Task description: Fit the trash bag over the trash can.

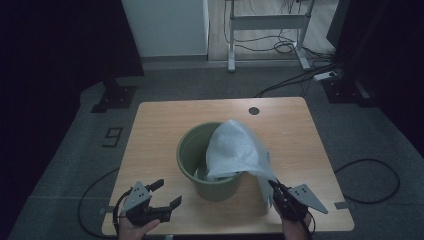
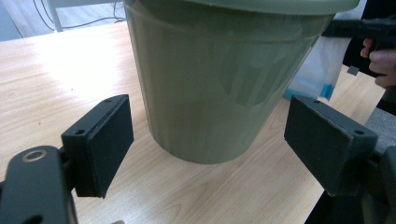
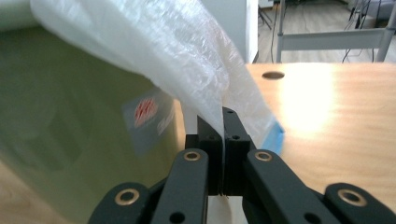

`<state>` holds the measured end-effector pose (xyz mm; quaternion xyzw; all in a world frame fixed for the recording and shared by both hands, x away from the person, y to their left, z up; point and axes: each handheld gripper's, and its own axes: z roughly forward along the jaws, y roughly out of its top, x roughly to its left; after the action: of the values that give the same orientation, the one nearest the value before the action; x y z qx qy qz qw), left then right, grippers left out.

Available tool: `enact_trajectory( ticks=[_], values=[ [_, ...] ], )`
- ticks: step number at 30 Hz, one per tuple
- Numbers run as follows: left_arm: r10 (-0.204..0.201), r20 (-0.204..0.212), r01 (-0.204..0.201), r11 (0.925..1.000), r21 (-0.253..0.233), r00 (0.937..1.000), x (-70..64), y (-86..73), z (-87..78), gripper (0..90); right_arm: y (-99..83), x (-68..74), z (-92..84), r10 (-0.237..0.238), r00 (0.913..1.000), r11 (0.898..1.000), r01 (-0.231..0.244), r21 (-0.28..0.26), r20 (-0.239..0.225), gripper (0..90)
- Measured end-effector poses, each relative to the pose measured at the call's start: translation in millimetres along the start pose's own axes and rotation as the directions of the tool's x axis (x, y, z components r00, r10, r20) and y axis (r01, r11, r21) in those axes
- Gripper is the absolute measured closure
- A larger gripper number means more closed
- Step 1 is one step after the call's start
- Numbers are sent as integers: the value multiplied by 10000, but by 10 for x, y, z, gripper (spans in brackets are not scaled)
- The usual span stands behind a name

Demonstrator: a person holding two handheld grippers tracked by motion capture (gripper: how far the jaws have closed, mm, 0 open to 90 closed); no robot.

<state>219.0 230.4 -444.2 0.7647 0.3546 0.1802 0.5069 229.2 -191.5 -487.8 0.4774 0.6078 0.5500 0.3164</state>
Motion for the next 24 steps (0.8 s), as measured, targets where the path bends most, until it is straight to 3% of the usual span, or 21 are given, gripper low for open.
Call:
enact_trajectory(
  ticks=[10, 17, 24],
  values=[
    [86, -137, -88, 9998, -190, 9999, -36, 139, -8, 156, 390, -85, -87, 289, 9987, 9946, -328, -987, -409, 888],
    [171, -238, -181, 9991, -395, 9996, -72, 254, -35, 157, 669, 37, -132, 42, 9959, 9875, -183, -1563, -902, 888],
    [263, -211, -274, 9982, -541, 9994, -140, 399, -13, 161, 846, 196, -130, -366, 9907, 9847, 133, -1736, -1313, 888]
  ],
)
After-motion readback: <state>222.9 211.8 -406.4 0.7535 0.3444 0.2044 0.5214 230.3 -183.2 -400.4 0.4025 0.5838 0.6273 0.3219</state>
